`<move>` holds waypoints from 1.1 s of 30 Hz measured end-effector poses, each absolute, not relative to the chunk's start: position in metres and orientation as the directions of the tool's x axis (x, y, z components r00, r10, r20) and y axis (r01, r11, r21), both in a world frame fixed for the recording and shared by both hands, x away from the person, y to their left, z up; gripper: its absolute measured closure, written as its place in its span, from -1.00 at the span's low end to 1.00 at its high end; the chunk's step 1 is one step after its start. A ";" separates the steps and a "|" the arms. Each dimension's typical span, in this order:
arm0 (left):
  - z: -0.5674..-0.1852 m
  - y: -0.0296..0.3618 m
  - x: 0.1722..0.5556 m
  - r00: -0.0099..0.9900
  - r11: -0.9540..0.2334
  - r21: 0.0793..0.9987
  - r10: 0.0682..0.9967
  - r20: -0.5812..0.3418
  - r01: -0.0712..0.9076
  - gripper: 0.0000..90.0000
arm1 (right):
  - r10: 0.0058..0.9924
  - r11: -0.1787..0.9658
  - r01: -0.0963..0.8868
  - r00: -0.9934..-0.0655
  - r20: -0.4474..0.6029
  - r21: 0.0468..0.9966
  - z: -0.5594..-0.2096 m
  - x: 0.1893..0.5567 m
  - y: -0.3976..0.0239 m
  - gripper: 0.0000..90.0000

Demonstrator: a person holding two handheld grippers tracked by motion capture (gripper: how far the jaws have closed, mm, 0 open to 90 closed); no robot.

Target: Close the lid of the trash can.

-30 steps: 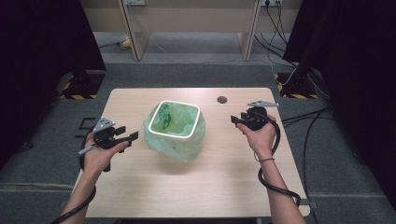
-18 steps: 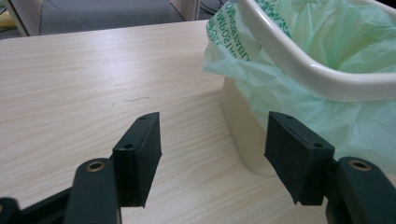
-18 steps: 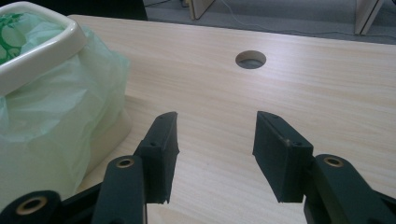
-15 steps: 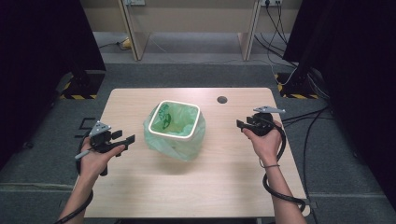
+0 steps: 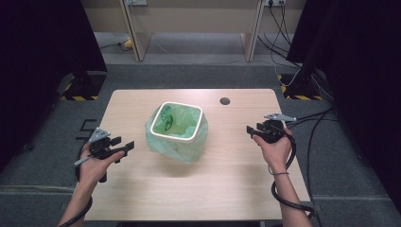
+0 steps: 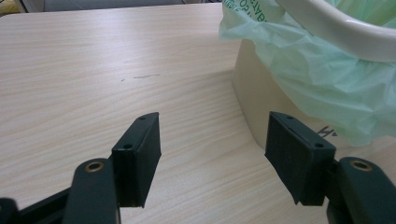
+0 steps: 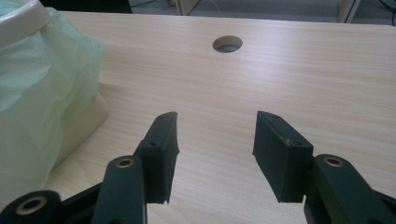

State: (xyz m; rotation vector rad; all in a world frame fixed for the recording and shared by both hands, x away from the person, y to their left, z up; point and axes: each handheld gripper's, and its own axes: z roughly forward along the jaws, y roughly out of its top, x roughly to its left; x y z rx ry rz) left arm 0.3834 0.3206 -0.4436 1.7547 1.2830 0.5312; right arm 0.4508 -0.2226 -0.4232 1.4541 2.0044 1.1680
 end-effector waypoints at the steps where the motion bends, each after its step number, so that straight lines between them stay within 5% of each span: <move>1: -0.444 0.321 0.383 0.377 -0.088 0.836 0.914 -0.149 0.542 -0.23 | 0.914 0.109 0.577 -0.378 0.146 0.809 -0.424 0.450 -0.224 0.10; 33: -0.472 0.344 0.365 0.340 -0.064 0.830 0.927 -0.156 0.555 -0.24 | 0.933 0.066 0.594 -0.321 0.161 0.802 -0.454 0.426 -0.252 0.10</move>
